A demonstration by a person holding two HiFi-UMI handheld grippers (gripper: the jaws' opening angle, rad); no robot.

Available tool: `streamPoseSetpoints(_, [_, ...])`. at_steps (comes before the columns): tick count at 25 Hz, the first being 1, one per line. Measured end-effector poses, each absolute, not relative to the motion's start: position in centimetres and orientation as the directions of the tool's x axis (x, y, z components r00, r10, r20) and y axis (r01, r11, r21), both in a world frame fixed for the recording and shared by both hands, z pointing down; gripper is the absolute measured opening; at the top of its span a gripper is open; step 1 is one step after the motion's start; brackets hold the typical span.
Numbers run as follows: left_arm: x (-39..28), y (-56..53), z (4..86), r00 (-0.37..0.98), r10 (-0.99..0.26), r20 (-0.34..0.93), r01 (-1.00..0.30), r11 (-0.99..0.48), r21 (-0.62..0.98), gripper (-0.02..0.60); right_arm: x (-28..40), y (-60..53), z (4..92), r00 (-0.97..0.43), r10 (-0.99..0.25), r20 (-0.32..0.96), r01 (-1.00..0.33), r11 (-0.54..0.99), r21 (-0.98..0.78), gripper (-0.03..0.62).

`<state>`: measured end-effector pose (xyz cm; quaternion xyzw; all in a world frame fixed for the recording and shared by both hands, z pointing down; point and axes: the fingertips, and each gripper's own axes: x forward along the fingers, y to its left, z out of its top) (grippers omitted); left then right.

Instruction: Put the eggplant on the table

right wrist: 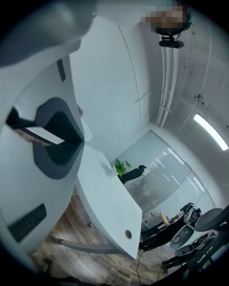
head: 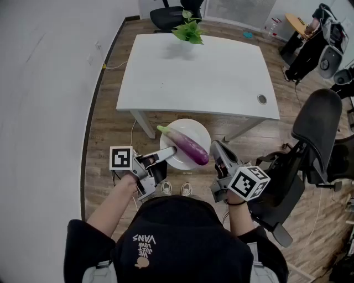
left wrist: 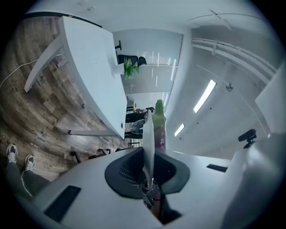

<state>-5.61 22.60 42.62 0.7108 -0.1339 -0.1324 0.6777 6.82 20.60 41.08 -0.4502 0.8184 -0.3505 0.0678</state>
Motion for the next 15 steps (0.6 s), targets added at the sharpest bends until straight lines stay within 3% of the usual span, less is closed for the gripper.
streamPoseSetpoints(15, [-5.69, 21.78, 42.6, 0.93, -0.367, -0.007, -0.013, -0.052, 0.999, 0.028, 6.73, 19.92, 40.91, -0.583, -0.785, 0.21, -0.699, 0.352, -0.622, 0.018])
